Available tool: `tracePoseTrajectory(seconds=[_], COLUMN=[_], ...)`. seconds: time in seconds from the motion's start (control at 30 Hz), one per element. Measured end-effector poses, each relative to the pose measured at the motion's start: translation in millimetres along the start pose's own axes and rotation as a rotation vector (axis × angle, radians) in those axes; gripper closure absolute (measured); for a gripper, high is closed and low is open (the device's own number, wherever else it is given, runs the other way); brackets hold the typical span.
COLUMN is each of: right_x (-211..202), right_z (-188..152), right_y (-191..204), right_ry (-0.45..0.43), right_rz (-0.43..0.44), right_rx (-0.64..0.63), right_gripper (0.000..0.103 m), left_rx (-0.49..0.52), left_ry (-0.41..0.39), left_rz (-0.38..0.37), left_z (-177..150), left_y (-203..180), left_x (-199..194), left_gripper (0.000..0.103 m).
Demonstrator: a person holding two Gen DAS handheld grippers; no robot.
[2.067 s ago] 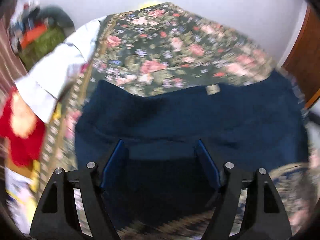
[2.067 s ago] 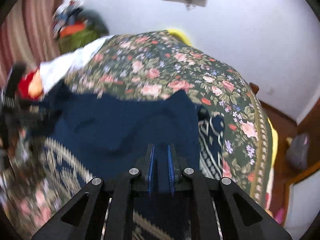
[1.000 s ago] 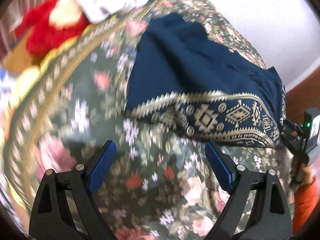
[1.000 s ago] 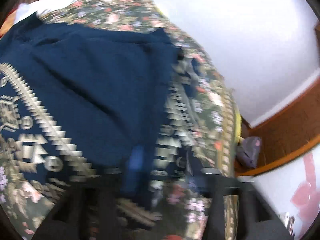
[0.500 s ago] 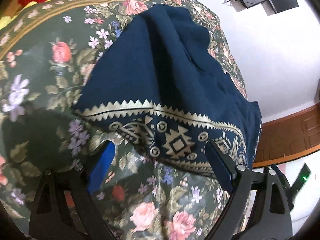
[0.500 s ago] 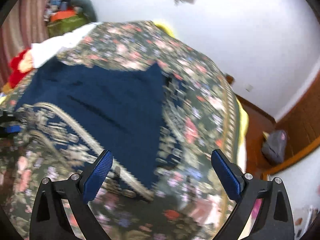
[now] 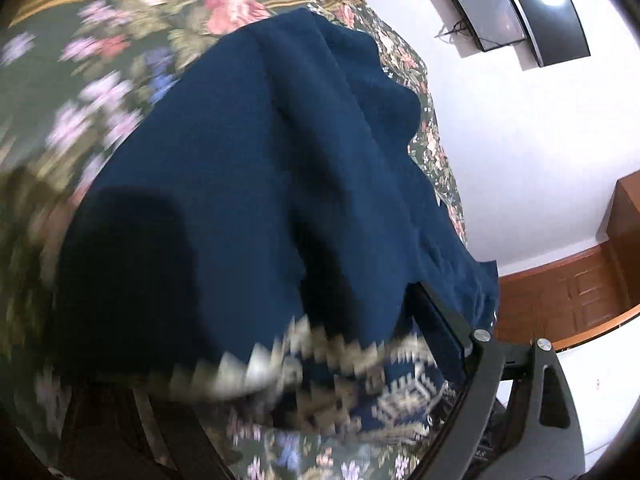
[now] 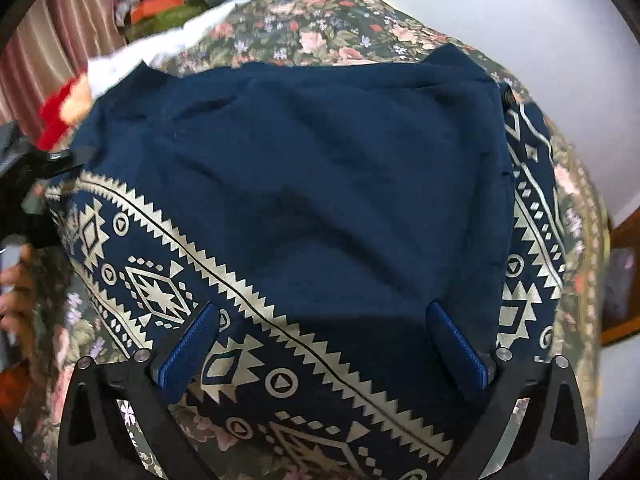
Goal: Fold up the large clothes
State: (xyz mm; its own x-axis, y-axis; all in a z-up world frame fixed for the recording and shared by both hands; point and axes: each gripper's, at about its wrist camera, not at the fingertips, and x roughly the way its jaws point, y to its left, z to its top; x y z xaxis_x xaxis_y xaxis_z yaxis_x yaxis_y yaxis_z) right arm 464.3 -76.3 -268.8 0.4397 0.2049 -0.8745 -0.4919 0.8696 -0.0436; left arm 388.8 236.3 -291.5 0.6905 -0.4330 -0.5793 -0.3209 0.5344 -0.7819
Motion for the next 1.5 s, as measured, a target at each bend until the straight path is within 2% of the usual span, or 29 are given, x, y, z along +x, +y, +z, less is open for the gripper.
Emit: tracePoseTrajectory(seconds=[0.07,0.1,0.2,0.27,0.33,0.4,0.47,0.63,0.7,0.77,0.87,1.0,1.07,1.17,1.23,1.33,1.43,1.5], right_x=[-1.2,-1.8,-3.4,-7.0,-14.7,-23.2,-37.7,-77.3,-78.4,-72.3,-35.7,11.1,14.4,6.4,-12.3,-50.3,-91.9,-120.6], right_z=[-1.1,-1.7,-1.2,0.7,1.0,3.0,4.8,21.7,32.0,34.3,27.9,9.2,7.4,12.6,9.7,-5.4,-21.7,-36.6], right_y=[1.5,2.9,4.0,5.3,4.5,7.9,16.4,54.8,76.1,100.4,143.0,166.2,170.2,161.3,139.5,96.3,46.7,10.3], right_ry=[-0.003,-0.002,0.009,0.022,0.039,0.048,0.025,-0.107,-0.137,-0.141,-0.061,0.065,0.068,0.108,0.096,0.037,-0.035,-0.088], right_rz=[-0.001,-0.007,0.010,0.025,0.032,0.067,0.112,0.217,0.238,0.223,0.168,0.215,0.205,0.237,0.275,0.307,0.278,0.238], right_rx=[-0.014,-0.019,-0.001,0.023,0.042,0.056,0.067,0.083,0.076,0.034,-0.061,-0.057,-0.088,-0.098,-0.057,0.029,0.118,0.189], right_gripper=[0.000,0.000,0.000,0.000,0.000,0.000,0.000,0.000,0.000,0.000,0.000,0.000,0.000,0.000,0.000,0.001,0.001,0.001], left_rx=[-0.002,-0.005,-0.032,-0.056,-0.009,0.046,0.083,0.123,0.125,0.123,0.147,0.212,0.255,0.325,0.378,0.435,0.521,0.596], left_ry=[-0.007,-0.014,-0.038,-0.041,-0.056,-0.079,-0.101,-0.143,-0.163,-0.193,-0.228,-0.249,-0.259,-0.275,-0.291,-0.302,-0.288,-0.251], left_rz=[0.028,0.043,0.116,0.142,0.171,0.204,0.197,0.211,0.241,0.283,0.358,0.445,0.479,0.499,0.497,0.455,0.415,0.398], left_z=[11.8,16.9,25.2,25.3,18.3,11.2,-1.1,-23.7,-26.1,-20.0,-20.8,-27.4,-31.1,-36.3,-40.8,-45.7,-60.3,-78.2], left_y=[-1.8,-3.2,-3.7,-4.3,-15.1,-23.3,-25.7,-29.2,-26.9,-27.7,-21.2,-22.6,-31.1,-54.0,-76.0,-113.4,-158.8,-186.9], left_x=[4.7,7.3,9.3,7.2,-4.9,-16.9,-42.2,-94.7,-106.2,-112.6,-120.8,-118.8,-115.2,-110.7,-107.8,-95.0,-68.6,-42.3], left_gripper=[0.020,0.026,0.054,0.065,0.076,0.079,0.080,0.081,0.081,0.081,0.081,0.081,0.081,0.081,0.081,0.081,0.081,0.081])
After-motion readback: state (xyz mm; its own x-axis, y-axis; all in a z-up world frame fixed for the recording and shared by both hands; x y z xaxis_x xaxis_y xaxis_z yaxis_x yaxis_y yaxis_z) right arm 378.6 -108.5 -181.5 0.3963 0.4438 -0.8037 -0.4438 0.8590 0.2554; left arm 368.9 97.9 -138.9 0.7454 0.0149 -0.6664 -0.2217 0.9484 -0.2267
